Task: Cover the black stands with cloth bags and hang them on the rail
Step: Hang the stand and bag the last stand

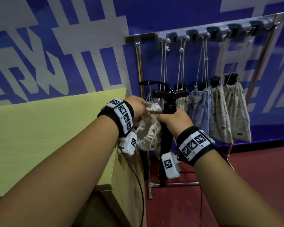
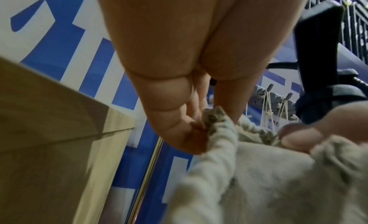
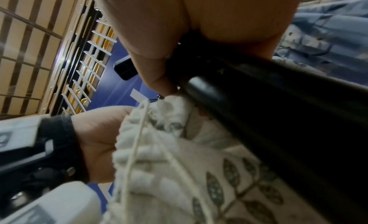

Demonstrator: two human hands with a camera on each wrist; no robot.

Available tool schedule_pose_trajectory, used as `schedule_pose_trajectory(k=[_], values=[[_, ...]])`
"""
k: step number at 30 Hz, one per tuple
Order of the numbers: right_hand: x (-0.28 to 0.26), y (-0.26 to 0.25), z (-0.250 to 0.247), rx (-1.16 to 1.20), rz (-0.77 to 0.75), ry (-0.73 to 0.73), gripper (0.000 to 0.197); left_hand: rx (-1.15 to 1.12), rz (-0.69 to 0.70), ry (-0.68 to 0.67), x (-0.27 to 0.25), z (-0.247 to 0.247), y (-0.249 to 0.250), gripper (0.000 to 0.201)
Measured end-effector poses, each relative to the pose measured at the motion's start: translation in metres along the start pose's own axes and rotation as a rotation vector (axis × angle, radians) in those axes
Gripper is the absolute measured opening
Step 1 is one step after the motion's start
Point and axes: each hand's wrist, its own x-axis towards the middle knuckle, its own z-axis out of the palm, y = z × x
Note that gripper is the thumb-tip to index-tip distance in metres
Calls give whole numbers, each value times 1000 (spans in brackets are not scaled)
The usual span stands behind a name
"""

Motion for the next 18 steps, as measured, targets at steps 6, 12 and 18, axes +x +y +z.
schedule_pose_trajectory(k=[6, 12, 18], values=[[16, 25, -6, -9, -45, 50, 14, 61, -40, 55, 21, 2, -2, 26], [25, 15, -11, 105, -76, 45, 10, 51, 32, 50, 34, 5, 8, 36], [21, 0, -33, 77, -159, 87, 27, 281, 22, 80, 51, 18, 9, 41]])
